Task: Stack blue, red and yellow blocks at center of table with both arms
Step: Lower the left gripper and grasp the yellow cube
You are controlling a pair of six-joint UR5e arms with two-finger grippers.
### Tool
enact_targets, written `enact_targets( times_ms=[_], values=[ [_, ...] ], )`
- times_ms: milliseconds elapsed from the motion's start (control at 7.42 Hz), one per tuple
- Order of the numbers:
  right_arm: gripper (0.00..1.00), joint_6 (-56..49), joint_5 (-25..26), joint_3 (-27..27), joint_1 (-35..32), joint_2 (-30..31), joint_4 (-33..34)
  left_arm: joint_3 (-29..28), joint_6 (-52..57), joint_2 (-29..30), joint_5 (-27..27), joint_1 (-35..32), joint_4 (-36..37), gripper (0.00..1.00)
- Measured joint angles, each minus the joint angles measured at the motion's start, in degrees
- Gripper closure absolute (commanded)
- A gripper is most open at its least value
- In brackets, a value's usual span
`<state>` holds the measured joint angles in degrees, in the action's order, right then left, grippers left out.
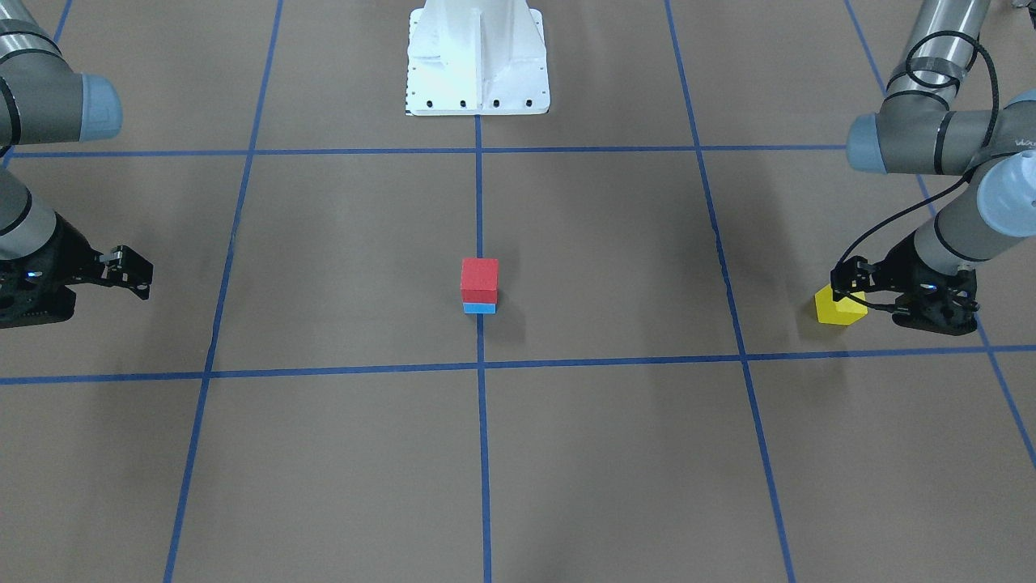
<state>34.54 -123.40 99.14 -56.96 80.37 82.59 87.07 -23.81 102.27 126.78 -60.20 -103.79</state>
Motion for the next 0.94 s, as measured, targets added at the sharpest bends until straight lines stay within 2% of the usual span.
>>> enact_targets(
  times_ms=[269,673,943],
  values=[
    [0.0,0.0,0.0,0.0,0.0,0.0,0.0,-0.4,-3.6,0.3,0.8,0.1,-0.6,0.0],
    [0.0,0.0,0.0,0.0,0.0,0.1,-0.1,-5.4,-10.9,0.2,1.0,0.1,-10.6,0.0],
    [0.0,0.1,0.0,0.1,0.1,0.1,-0.1,-6.4,-13.4,0.3,1.1,0.2,-13.2,0.0]
  ],
)
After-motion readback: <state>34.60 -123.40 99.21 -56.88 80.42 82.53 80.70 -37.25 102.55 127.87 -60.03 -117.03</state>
